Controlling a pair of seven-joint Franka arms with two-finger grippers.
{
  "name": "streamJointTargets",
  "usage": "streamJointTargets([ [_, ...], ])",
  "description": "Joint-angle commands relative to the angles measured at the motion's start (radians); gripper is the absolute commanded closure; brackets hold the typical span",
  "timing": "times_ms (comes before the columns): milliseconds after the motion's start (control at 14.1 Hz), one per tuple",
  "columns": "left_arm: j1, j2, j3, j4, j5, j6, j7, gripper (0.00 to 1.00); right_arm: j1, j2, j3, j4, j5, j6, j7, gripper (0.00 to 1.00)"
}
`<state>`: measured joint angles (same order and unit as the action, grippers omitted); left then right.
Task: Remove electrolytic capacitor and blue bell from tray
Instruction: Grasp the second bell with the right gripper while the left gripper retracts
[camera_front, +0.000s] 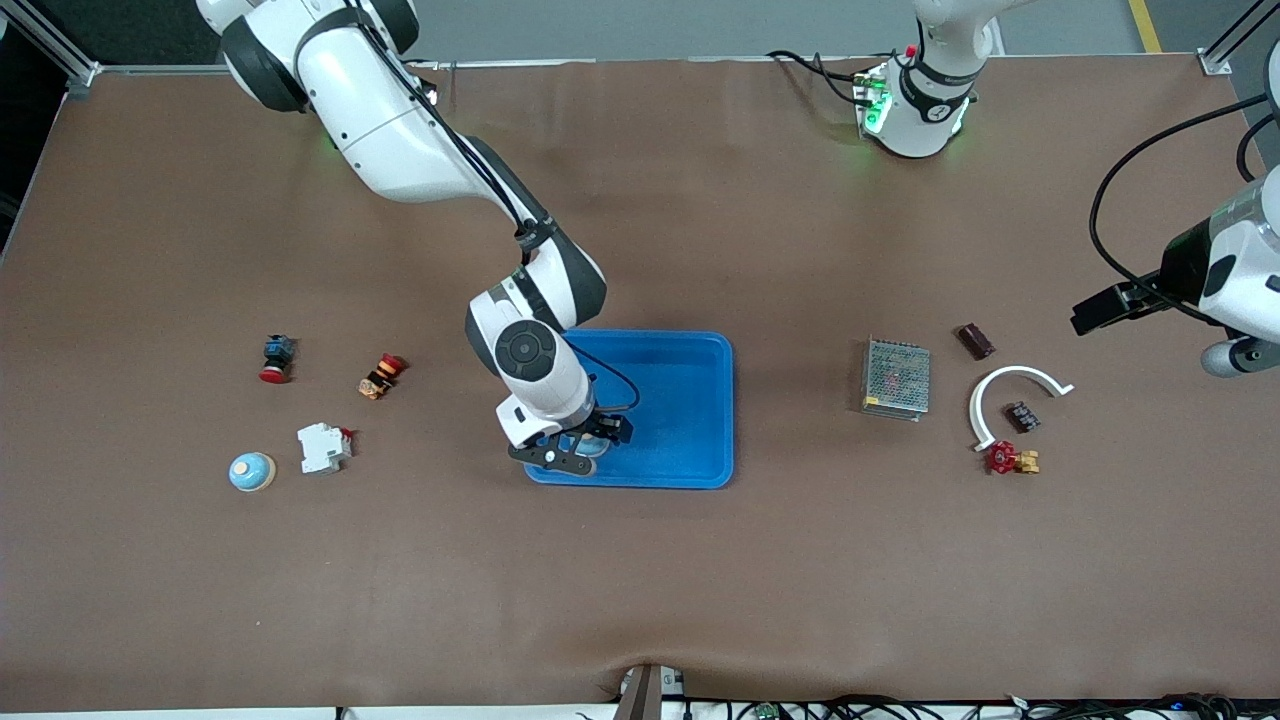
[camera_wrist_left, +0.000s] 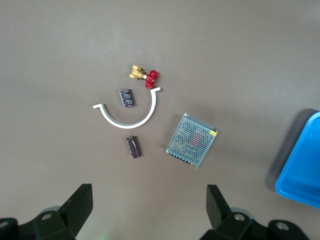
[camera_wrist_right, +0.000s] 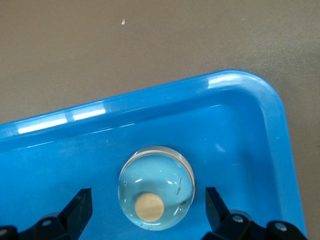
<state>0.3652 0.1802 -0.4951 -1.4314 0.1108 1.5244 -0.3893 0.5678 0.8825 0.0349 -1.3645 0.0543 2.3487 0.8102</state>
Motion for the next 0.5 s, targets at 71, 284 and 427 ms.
streamJointTargets([
  [71, 0.003, -0.022, -0.017, 0.014, -0.013, -0.050, 0.070, 0.00, 0.001, 0.033, -0.003, 0.038, -0.011, 0.003, 0.004, 0.00],
  [284, -0.008, -0.076, -0.008, 0.012, -0.025, -0.053, 0.099, 0.00, 0.006, 0.044, -0.003, 0.036, -0.011, 0.021, 0.003, 0.00],
  [427, -0.067, -0.097, 0.035, 0.003, -0.023, -0.076, 0.109, 0.00, 0.004, 0.047, -0.003, 0.036, -0.011, 0.023, 0.003, 0.00],
])
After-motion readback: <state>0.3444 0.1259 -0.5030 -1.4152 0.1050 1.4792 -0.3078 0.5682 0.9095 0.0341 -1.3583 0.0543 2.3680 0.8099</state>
